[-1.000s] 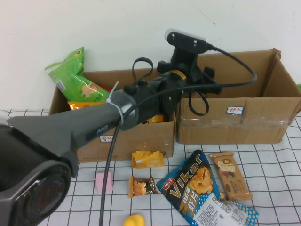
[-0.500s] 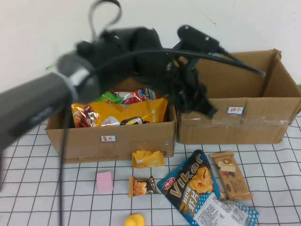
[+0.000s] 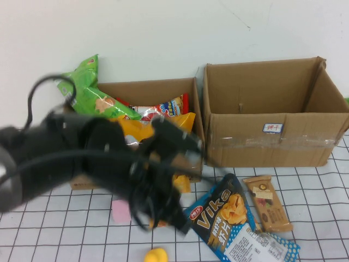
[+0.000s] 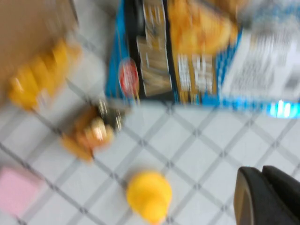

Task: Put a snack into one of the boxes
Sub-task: Pick up the biscuit

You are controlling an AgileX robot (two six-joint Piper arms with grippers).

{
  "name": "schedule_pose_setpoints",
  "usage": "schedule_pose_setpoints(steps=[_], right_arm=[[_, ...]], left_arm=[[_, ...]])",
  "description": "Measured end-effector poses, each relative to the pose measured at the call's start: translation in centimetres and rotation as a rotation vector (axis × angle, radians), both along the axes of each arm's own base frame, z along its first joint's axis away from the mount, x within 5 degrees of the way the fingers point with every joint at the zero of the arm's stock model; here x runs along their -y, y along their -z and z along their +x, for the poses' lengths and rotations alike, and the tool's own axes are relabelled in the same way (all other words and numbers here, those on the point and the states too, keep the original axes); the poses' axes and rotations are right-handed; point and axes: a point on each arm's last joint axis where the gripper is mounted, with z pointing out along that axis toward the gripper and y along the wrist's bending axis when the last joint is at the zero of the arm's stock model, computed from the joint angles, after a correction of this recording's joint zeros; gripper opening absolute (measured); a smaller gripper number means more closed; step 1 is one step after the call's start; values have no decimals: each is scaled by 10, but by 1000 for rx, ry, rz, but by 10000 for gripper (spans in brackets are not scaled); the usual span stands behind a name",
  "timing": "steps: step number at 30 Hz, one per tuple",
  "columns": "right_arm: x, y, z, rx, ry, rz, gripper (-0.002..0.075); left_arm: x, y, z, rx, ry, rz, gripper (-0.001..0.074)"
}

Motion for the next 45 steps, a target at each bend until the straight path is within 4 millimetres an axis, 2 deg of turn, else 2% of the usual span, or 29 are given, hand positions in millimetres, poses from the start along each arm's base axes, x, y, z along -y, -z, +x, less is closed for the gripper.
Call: schedule_pose_setpoints(steps=[4,7,9,13,18,20,22,32,39,43,45], right_arm=[[0,0,0,0,0,-1,-1],[0,0,0,0,0,-1,-1],[0,0,0,0,0,0,-1],[0,0,0,-1,-2,0,-1],[0,0,0,-3,-3,0,-1],[0,0,0,-3,-3,0,-1],[0,0,0,-3,-3,0,-1],[0,0,0,-3,-3,0,-1],[0,0,0,-1,-5,-8,-1],[0,0,0,0,-5,-8,-1],[0,0,0,0,-5,-8,-1]], left_arm=[[-9,20,-9,-33,61,88,0],[-11,29,-7,-23,134,161,6],[-12,37,-4,-16,173,208,38],[-10,58,5,-5,243,280,202],[-3,87,19,41,260,304,485],[0,98,26,76,263,308,547],[3,108,32,115,273,315,573],[6,148,49,209,300,367,589],[9,164,55,251,296,343,589],[11,169,57,267,297,330,559],[12,172,59,262,292,330,514]])
